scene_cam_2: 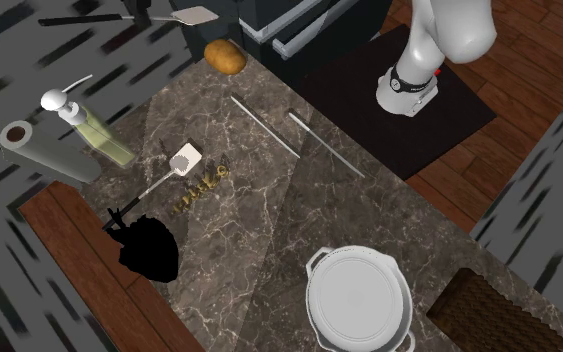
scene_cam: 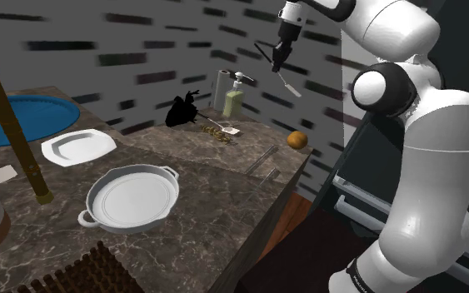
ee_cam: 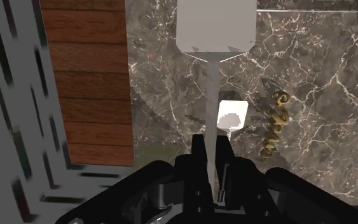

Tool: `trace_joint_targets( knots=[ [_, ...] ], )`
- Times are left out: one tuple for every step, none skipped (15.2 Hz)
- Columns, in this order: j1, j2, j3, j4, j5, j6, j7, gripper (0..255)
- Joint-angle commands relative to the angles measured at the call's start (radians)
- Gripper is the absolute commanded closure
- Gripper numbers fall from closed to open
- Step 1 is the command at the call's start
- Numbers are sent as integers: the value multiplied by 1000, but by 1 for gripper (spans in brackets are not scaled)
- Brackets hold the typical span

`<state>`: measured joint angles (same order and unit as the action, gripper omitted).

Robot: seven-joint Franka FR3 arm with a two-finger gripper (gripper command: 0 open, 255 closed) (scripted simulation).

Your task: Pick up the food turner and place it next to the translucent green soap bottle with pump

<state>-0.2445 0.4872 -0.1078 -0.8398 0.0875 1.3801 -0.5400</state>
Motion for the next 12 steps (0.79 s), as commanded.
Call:
trace_joint_targets(
  knots=[
    [-5, 4, -1, -21, 1, 26, -10, 255],
    [-2, -13, -2, -62, -1, 50, -11, 255],
    [0, -27, -2, -99, -2, 73, -12, 255],
    [2, -40, -3, -134, -4, 95, -12, 255],
    [4, -51, -3, -166, -5, 116, -13, 255],
    [6, -61, -3, -195, -6, 136, -14, 255],
    [7, -70, -3, -223, -7, 155, -14, 255],
    [9, -78, -3, -250, -8, 173, -15, 255],
    [10, -85, -3, -275, -9, 191, -15, 255],
    [11, -92, -3, -300, -9, 208, -16, 255],
    [13, -98, -3, -323, -10, 225, -16, 255],
    [14, -104, -3, -345, -11, 242, -17, 255]
  ],
)
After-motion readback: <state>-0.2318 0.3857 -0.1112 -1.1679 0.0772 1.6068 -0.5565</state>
